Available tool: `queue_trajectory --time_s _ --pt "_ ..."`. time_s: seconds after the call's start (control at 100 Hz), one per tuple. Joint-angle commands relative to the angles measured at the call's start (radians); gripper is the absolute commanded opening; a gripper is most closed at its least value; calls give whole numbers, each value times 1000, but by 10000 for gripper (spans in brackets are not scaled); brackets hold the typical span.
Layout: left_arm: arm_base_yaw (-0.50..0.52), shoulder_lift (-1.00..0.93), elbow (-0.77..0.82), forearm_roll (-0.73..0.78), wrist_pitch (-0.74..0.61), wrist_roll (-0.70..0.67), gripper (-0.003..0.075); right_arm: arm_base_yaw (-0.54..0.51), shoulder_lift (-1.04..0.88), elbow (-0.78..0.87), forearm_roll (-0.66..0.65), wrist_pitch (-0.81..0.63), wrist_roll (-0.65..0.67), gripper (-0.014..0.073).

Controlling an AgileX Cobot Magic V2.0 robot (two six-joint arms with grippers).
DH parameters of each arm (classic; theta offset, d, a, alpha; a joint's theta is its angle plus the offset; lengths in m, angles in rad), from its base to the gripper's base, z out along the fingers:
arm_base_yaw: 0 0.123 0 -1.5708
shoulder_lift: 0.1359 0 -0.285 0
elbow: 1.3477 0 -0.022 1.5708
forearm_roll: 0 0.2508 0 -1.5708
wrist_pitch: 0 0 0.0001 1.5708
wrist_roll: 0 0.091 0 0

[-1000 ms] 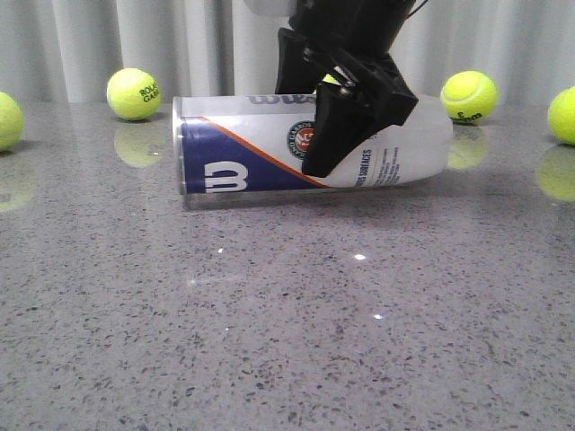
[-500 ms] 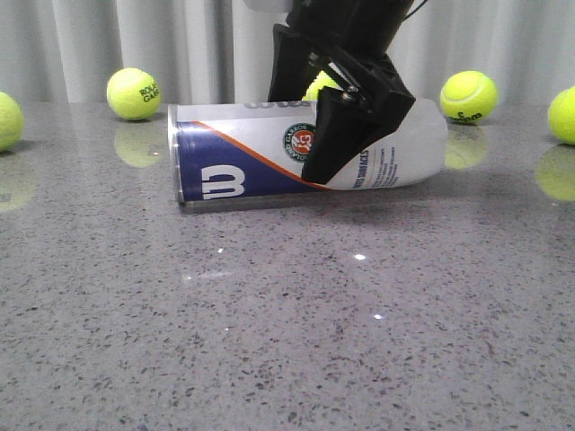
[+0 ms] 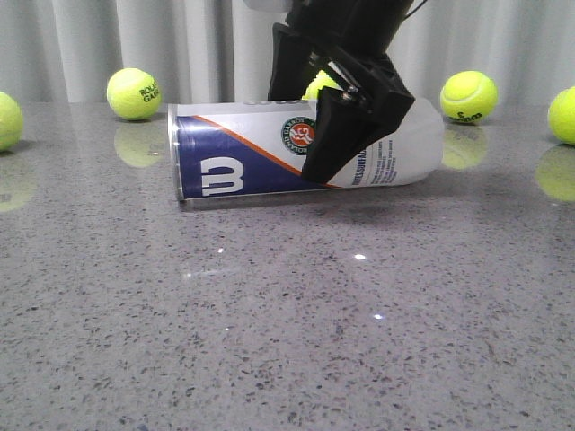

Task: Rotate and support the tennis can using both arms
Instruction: 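Lower the can onto the table on its side and open the right gripper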

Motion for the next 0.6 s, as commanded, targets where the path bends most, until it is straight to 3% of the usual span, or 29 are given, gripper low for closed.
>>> queue_trajectory --time_s 0.0,0.59 --pt "3 -39 47 1 -75 -7 -21 -3 -52 -34 27 -26 -4 650" --pt "3 -39 47 1 -75 -7 -21 -4 -100 -35 27 -60 5 650"
